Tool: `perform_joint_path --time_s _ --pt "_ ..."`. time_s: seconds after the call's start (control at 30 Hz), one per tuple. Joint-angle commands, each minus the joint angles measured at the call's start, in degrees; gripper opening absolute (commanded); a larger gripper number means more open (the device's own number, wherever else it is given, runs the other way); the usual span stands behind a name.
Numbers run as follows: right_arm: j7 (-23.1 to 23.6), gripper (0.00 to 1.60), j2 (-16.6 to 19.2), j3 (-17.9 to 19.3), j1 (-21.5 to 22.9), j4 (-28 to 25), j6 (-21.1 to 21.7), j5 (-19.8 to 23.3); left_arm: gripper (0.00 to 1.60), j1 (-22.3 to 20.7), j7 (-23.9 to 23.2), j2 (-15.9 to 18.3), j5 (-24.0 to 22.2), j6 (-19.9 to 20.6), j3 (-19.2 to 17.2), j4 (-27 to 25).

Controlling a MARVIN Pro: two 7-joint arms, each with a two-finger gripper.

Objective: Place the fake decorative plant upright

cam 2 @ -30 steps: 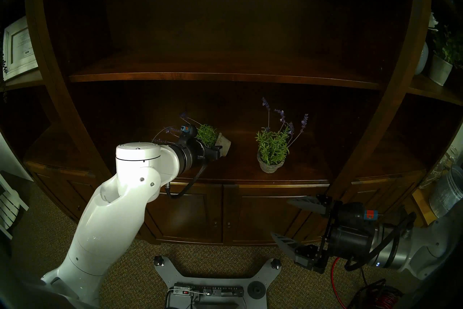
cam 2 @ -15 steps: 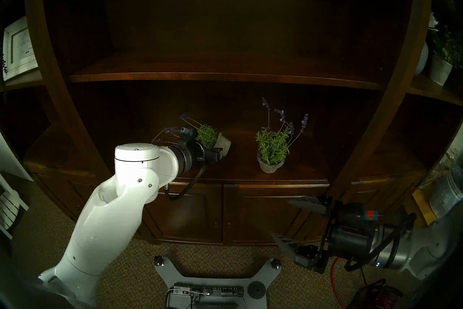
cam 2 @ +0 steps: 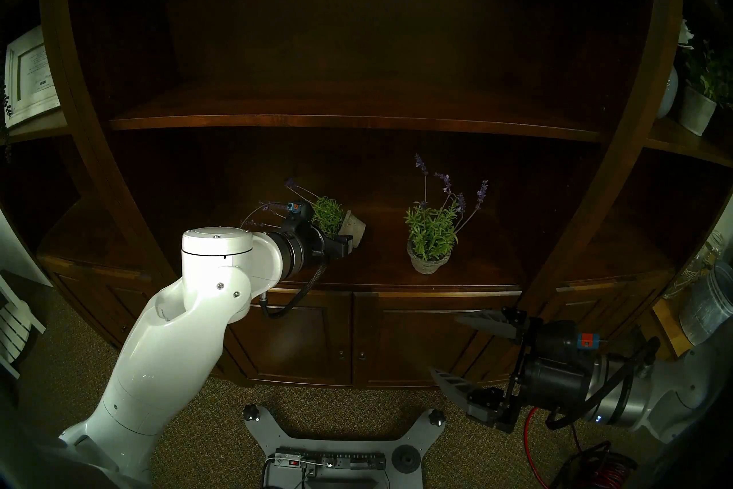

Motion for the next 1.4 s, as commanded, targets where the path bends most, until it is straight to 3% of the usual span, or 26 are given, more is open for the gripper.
perform_joint_path --time_s 0.0,0.57,0.93,1.37 --pt "0.08 1.60 -0.13 0.09 0.79 -0.10 -0.91 -0.11 1.60 -2.16 -0.08 1.04 -0.22 -0.15 -0.53 -1.25" --pt "-0.09 1.60 0.04 -0.18 1.08 -0.10 -0.91 -0.41 1.60 -9.63 -1.80 0.30 -2.77 -0.15 -1.35 3.70" --pt "-0.20 1.60 0.12 -0.33 1.25 -0.10 -0.91 -0.59 1.60 -14.52 -3.36 -1.56 -4.46 -0.15 -0.36 11.18" --pt "-0.27 1.60 0.18 -0.55 1.47 -0.10 -0.91 -0.77 1.60 -17.08 -5.37 -1.98 -5.88 -0.15 1.22 17.44"
